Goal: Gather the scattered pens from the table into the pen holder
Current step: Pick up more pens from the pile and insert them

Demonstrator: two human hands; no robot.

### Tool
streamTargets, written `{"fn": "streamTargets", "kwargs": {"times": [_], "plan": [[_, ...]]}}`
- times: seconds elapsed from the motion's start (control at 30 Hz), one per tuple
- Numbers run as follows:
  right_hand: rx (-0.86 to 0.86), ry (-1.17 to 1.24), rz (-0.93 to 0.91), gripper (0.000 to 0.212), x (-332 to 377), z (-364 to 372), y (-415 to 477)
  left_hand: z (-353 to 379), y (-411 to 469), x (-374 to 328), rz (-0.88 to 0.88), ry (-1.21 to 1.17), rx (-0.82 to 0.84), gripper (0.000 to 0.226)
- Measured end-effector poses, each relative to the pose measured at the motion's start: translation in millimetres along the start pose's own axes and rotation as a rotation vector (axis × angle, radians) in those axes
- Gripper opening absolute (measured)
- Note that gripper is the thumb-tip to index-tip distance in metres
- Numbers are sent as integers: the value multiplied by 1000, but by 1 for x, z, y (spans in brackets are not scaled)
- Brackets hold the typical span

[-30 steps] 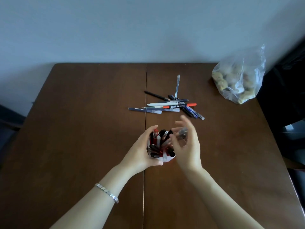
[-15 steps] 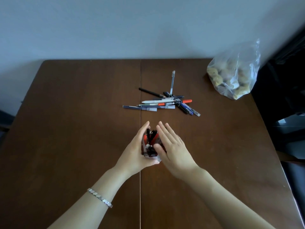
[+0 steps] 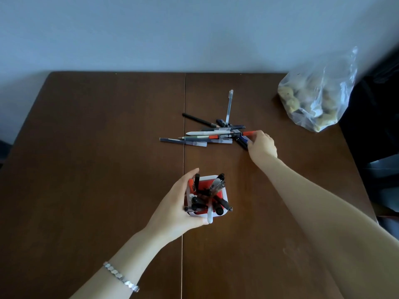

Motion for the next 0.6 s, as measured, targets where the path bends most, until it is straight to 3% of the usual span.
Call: {"fn": "streamTargets", "kwargs": {"times": [0.1,0.33,0.5,0.6], "plan": [[123,-172,-13,37,7,11,6,1,0,2,8,17,1,93],[304,-260,-24,39,-11,23,-45,1,-2,2,-9,-4,9,96],[375,1,2,16,-49,11,-110,0,-5,-1,10,17,-9,93],[421,99,-14,15,-66,-10,-149,0,-7,-2,6,24,-17,95]]}}
Point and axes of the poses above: each hand's wrist, its own y-axis towards the middle knuckle, its own z-axis out of the palm, x = y × z, the point moved 7 cm from there along y, towards the middle knuckle, and after that the axes turned 8 degrees about -z, right-handed, at the moved point
